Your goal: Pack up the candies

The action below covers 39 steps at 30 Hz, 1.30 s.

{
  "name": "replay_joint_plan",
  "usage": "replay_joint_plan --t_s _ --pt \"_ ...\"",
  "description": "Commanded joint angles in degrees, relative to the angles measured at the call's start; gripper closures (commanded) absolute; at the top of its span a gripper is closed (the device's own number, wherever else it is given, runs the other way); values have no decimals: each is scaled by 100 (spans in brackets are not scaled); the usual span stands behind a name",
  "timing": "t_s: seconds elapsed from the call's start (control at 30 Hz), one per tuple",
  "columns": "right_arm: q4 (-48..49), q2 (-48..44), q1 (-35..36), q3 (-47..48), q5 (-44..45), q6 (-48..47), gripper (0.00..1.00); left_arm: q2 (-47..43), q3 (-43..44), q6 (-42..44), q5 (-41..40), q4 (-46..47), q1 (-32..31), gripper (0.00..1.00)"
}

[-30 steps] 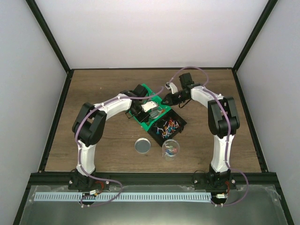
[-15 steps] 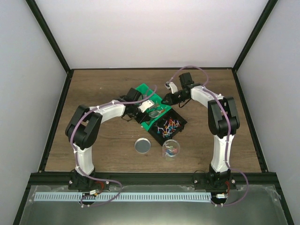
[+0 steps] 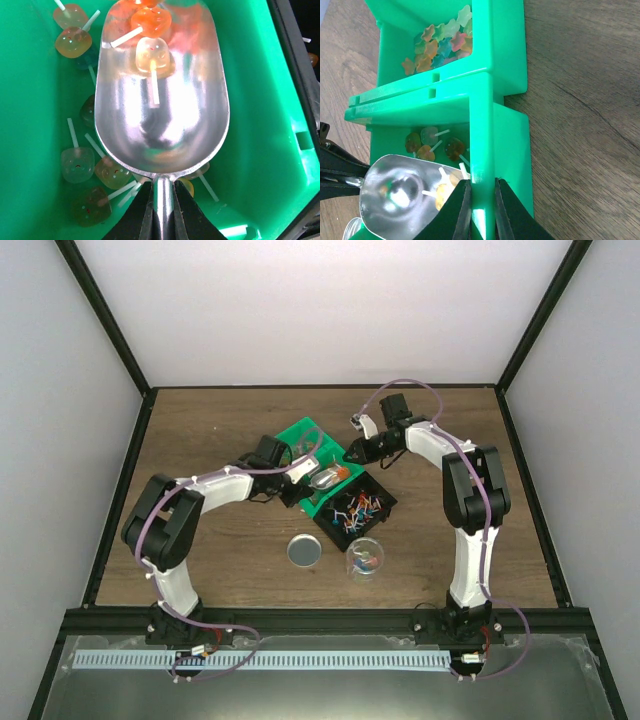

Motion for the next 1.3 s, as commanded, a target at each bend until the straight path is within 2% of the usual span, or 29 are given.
replay_joint_plan --t_s 0.0,0.43,0.53,0.67,0.8,0.83,0.9,1.0,1.2,1.27 --pt "-38 68 -105 255 196 -1 99 -121 -119 224 -59 340 27 96" --pt "-48 89 -225 311 145 -28 99 -874 -765 315 63 816 220 96" --pt "-53 118 -227 391 128 2 99 -1065 -767 330 85 693 317 96" --pt "-81 209 -225 535 136 57 92 -1526 -680 498 215 223 420 96" --pt "-144 235 -238 604 134 44 77 -2061 -551 1052 411 -575 428 96" --pt "-161 232 -247 614 129 41 69 -2195 -511 1198 463 -800 428 96" --pt "-201 191 -268 631 70 41 45 -2451 -445 1511 536 -1202 423 96" --pt "-236 95 -313 636 39 24 24 -2867 -403 2015 672 -1741 417 96" --pt "-324 -161 -435 611 -41 11 2 -3523 -407 2453 806 -2246 410 96" --pt "-346 -279 -473 575 -76 1 0 -3666 -391 2552 814 -2420 389 96"
